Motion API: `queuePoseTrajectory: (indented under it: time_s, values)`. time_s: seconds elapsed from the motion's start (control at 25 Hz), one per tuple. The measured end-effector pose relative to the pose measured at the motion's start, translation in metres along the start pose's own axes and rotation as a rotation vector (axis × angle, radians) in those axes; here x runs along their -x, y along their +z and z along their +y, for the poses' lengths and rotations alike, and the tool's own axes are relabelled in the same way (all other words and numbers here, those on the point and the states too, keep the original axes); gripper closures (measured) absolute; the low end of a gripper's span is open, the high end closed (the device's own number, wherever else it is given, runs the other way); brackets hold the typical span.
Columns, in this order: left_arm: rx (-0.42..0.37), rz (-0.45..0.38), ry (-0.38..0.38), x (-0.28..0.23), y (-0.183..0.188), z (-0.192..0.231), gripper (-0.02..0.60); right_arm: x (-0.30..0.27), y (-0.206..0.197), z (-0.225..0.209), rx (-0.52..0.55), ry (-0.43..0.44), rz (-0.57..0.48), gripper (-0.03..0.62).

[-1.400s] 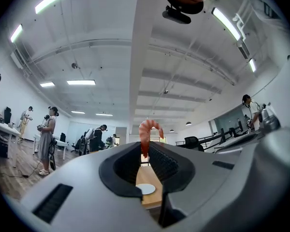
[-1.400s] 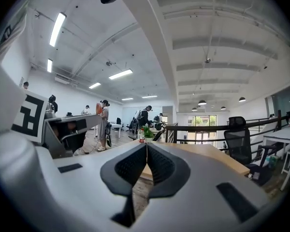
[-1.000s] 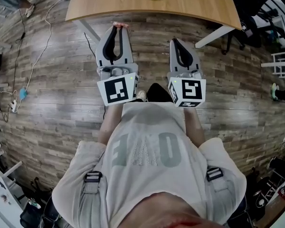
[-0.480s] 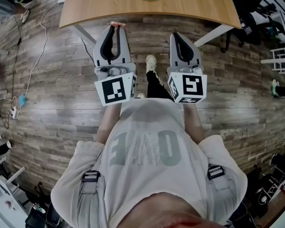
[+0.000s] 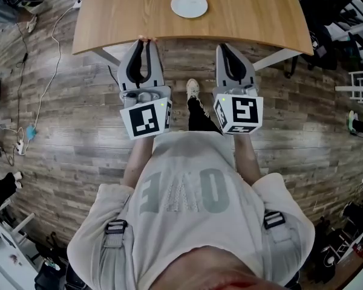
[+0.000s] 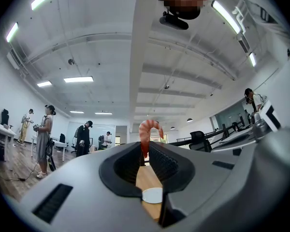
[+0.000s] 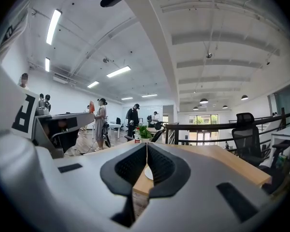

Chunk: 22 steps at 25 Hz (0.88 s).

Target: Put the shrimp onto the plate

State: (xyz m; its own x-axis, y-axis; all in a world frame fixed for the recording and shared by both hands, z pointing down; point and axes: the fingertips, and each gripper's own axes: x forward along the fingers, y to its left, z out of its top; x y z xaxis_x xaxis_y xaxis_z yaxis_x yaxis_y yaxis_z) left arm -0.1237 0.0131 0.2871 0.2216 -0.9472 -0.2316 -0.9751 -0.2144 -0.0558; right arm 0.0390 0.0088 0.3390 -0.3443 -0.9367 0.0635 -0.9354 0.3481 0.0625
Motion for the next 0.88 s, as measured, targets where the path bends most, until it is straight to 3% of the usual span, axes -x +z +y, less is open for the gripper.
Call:
queuePoseTrajectory:
  time_s: [0.88]
  values:
    - [-0.013, 0.058, 0.123, -0.201, -0.048, 0.025, 0.529, -0.188, 0.004, -0.087, -0.013, 0.123, 0.061, 0.574]
